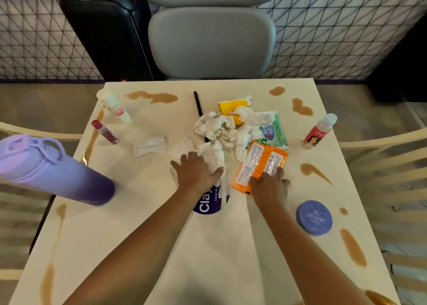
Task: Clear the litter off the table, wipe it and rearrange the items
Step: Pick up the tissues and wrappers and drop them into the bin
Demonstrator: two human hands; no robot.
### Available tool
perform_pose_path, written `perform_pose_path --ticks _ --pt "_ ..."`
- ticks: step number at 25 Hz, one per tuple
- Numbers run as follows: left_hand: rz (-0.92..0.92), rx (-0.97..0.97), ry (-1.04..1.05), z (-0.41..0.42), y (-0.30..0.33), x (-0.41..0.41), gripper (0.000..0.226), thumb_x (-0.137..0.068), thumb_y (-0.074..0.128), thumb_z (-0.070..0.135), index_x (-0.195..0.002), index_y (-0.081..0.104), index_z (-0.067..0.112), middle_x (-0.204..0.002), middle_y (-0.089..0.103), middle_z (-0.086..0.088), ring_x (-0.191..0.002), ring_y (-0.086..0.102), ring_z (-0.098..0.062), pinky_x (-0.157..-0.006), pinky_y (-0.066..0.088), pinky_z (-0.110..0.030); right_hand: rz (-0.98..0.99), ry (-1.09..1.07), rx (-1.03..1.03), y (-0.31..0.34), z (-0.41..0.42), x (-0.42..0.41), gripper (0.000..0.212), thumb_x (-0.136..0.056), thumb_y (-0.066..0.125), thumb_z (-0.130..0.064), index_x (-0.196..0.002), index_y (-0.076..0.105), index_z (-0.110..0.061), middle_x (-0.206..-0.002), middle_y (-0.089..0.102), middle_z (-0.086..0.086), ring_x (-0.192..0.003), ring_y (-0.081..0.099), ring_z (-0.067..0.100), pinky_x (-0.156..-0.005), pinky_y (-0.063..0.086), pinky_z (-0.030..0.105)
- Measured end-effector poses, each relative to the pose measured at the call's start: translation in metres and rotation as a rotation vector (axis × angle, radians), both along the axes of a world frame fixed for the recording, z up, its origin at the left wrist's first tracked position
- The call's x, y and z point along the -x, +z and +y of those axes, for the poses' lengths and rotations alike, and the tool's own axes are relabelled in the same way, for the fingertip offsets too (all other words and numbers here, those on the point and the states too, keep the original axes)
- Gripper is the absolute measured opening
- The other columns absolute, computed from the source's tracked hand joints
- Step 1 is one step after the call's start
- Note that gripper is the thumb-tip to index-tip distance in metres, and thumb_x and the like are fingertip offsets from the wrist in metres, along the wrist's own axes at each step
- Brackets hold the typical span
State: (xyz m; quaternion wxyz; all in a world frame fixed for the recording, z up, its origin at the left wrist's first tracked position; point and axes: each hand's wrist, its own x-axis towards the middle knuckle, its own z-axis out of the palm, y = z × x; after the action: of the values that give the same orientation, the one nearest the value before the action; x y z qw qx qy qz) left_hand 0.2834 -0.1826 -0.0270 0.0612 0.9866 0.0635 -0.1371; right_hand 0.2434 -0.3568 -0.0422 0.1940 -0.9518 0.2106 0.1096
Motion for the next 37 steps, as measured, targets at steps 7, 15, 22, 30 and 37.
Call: perform_pose_path --ticks 7,15,22,30,37 --pt "0.046 0.222 -0.145 0.004 -0.015 -0.006 0.075 -0.079 0.058 0.058 -0.143 0.023 0.038 -0.156 0.004 -0.009 -0.14 0.003 -0.041 -0.112 0.017 -0.048 -0.014 -0.284 -0.278 -0.004 -0.004 -0.002 0.048 -0.082 0.06 -0.003 -0.124 0.042 -0.015 -0.143 0.017 0.016 -0.12 0.037 0.039 -0.097 0.039 0.048" --pt "-0.14 0.435 -0.026 0.024 -0.021 0.02 0.021 -0.091 0.048 0.012 -0.108 0.056 0.002 -0.109 0.057 -0.014 -0.103 0.052 -0.029 -0.079 0.038 -0.03 0.028 -0.373 -0.235 -0.005 -0.002 -0.009 0.061 -0.081 0.058 -0.003 -0.133 0.027 -0.01 -0.133 0.039 0.017 -0.12 0.039 0.038 -0.1 0.036 0.046" --pt "-0.148 0.675 0.244 0.035 -0.005 0.046 0.047 -0.09 0.055 0.009 -0.135 0.04 0.012 -0.111 0.055 -0.005 -0.101 0.054 -0.021 -0.081 0.037 -0.021 0.001 -0.376 -0.347 -0.008 -0.005 -0.005 0.04 -0.082 0.061 -0.007 -0.117 0.043 -0.004 -0.123 0.052 0.018 -0.116 0.049 0.036 -0.097 0.044 0.049" --pt "-0.375 0.876 0.432 0.054 0.041 0.091 0.034 -0.081 0.07 0.014 -0.111 0.056 0.004 -0.092 0.058 0.001 -0.081 0.054 -0.015 -0.058 0.036 -0.001 -0.29 -0.387 -0.544 0.027 0.026 0.045 0.024 -0.089 0.036 0.002 -0.112 0.043 -0.001 -0.118 0.056 0.023 -0.106 0.054 0.041 -0.073 0.044 0.039" --pt "-0.44 0.975 0.488 0.116 0.064 0.183 0.035 -0.087 0.063 0.018 -0.12 0.055 0.012 -0.103 0.058 0.005 -0.091 0.054 -0.011 -0.066 0.038 -0.005 -0.48 -0.169 -0.702 0.066 0.103 0.109 0.024 -0.078 0.038 -0.008 -0.101 0.043 -0.003 -0.101 0.057 0.017 -0.091 0.055 0.034 -0.068 0.041 0.034"
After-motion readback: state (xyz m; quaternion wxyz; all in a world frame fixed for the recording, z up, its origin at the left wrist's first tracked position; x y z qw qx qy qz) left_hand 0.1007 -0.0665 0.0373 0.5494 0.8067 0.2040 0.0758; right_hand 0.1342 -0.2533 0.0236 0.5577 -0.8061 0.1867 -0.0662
